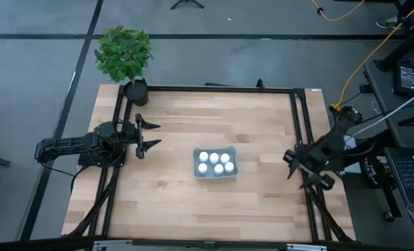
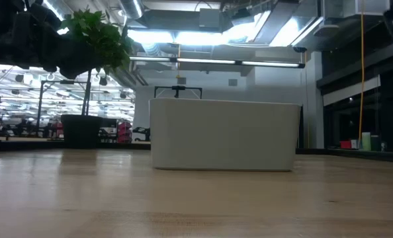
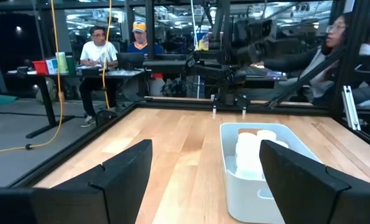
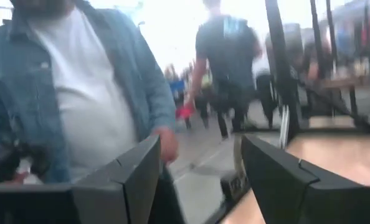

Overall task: Pick and place pill bottles into a basket
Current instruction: Return to Home Position

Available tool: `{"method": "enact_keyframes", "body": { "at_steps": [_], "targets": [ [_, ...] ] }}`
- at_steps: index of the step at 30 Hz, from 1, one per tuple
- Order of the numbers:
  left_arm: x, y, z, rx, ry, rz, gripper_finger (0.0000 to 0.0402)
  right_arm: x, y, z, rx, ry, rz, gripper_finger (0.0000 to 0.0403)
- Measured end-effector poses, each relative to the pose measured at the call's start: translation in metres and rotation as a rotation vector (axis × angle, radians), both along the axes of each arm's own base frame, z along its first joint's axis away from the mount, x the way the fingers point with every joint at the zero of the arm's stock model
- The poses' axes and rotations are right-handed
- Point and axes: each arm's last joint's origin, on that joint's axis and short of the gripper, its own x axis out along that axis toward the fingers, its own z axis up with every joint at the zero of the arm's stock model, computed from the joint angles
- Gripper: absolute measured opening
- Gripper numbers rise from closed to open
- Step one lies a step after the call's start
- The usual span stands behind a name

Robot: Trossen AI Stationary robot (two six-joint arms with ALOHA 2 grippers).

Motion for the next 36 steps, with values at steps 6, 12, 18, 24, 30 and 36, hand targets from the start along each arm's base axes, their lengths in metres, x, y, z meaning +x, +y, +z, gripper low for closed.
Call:
{"method": "enact_keyframes", "body": {
  "at_steps": [6, 12, 18, 24, 30, 36],
  "targets": [
    [0.000, 0.000, 0.000, 0.000, 0.000, 0.000, 0.0290, 0.005, 0.001, -0.015, -0.127, -0.080, -0.078, 0.0225],
    [0.000, 0.000, 0.000, 0.000, 0.000, -0.001, 0.0290, 0.015, -0.010, -0.025, -0.234, -0.026, -0.235, 0.0225],
    [0.000, 0.000, 0.000, 0.000, 0.000, -0.001, 0.0290, 0.026, -0.028, -0.035, -0.302, 0.076, -0.392, 0.0225],
    [0.000, 0.000, 0.000, 0.000, 0.000, 0.000, 0.0290, 0.031, -0.052, -0.034, -0.386, 0.064, -0.635, 0.0225],
    [0.000, 0.000, 0.000, 0.000, 0.000, 0.000, 0.0290, 0.032, -0.071, -0.034, -0.427, 0.068, -0.783, 0.0225],
    [0.000, 0.000, 0.000, 0.000, 0.000, 0.000, 0.0290, 0.032, -0.083, -0.034, -0.398, 0.097, -0.818, 0.0225]
  ]
}}
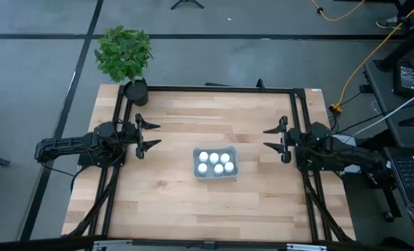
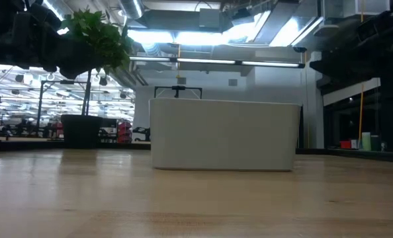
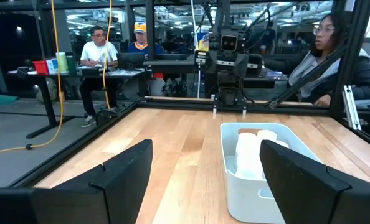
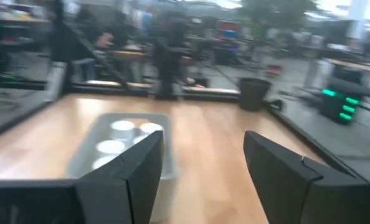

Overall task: Pick and place pill bottles into a basket
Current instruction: Return to Home Position

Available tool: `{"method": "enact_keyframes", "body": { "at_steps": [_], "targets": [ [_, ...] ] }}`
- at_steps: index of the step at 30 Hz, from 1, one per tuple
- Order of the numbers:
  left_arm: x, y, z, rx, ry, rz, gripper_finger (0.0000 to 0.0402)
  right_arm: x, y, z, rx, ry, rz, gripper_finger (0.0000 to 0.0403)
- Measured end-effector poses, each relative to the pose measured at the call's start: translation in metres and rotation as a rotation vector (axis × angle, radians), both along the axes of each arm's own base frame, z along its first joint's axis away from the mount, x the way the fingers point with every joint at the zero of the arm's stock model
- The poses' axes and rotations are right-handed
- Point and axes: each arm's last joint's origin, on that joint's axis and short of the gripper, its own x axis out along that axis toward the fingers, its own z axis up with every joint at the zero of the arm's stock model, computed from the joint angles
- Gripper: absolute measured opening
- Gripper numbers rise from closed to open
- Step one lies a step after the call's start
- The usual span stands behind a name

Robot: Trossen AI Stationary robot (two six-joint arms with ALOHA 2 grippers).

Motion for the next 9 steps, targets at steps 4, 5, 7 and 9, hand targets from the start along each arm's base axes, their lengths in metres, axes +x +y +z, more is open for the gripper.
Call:
{"method": "enact_keyframes", "body": {
  "at_steps": [4, 5, 7, 9],
  "targets": [
    [0.0000, 0.0000, 0.0000, 0.000, 0.000, 0.000, 0.0290, 0.0003, -0.0021, -0.0010, 0.000, 0.013, 0.040, 0.0225],
    [0.0000, 0.0000, 0.0000, 0.000, 0.000, 0.000, 0.0290, 0.0005, -0.0030, -0.0012, 0.001, 0.017, 0.032, 0.0225],
    [0.0000, 0.0000, 0.0000, 0.000, 0.000, 0.000, 0.0290, 0.0012, -0.0043, -0.0025, 0.008, 0.032, 0.022, 0.0225],
    [0.0000, 0.0000, 0.0000, 0.000, 0.000, 0.000, 0.0290, 0.0024, -0.0050, -0.0043, 0.020, 0.053, 0.019, 0.0225]
  ]
}}
